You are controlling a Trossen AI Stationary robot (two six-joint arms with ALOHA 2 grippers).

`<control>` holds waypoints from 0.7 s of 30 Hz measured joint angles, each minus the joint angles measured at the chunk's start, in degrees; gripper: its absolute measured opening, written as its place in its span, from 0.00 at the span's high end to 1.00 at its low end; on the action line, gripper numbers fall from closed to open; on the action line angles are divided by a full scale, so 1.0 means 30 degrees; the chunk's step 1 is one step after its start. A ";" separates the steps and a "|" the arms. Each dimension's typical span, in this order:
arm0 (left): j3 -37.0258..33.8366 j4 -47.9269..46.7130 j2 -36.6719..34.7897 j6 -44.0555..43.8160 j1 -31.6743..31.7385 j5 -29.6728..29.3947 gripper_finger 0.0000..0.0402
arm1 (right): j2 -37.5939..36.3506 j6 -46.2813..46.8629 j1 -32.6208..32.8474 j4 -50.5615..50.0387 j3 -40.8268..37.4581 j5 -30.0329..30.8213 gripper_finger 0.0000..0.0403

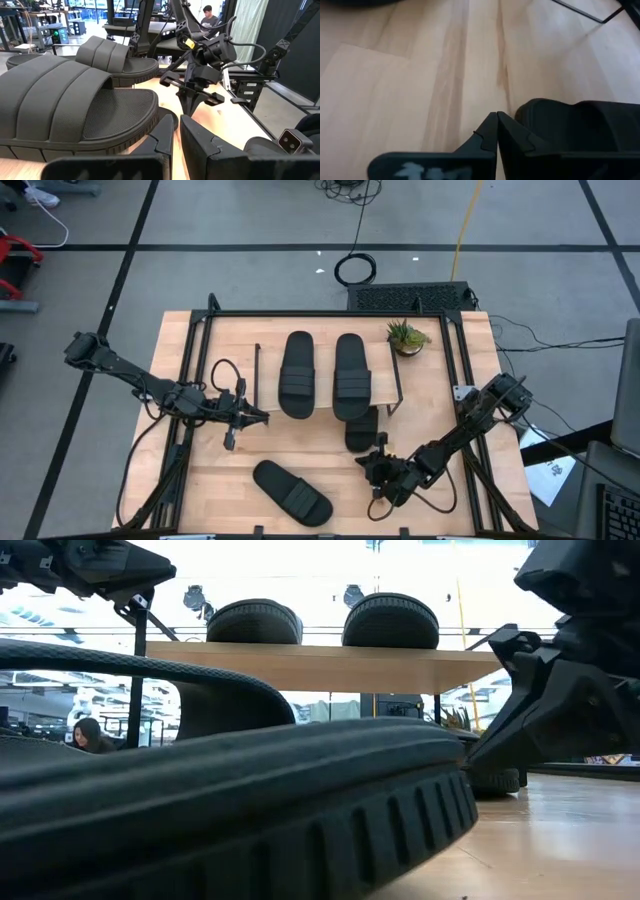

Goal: Pick and place slides into the shelf
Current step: Put the black slide under the shelf

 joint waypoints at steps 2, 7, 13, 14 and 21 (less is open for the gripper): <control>0.0000 0.0007 0.0002 0.0006 -0.0002 0.0000 0.92 | 0.0000 0.0310 -0.0118 -0.0264 0.0000 0.0015 1.00; 0.0000 0.0007 -0.0004 0.0022 -0.0007 0.0000 0.92 | -0.0007 0.1194 -0.0349 -0.0477 -0.0395 -0.0006 1.00; 0.0000 0.0022 -0.0001 0.0022 -0.0001 0.0000 0.92 | -0.0015 0.2527 -0.0535 -0.0414 -0.1166 0.0038 1.00; 0.0000 0.0018 0.0000 0.0022 -0.0007 0.0000 0.92 | -0.0017 0.2595 -0.0567 -0.0420 -0.1205 0.0198 1.00; 0.0000 0.0029 0.0003 0.0044 0.0000 0.0000 0.92 | -0.0015 0.2583 -0.0749 -0.0308 -0.1217 0.0536 1.00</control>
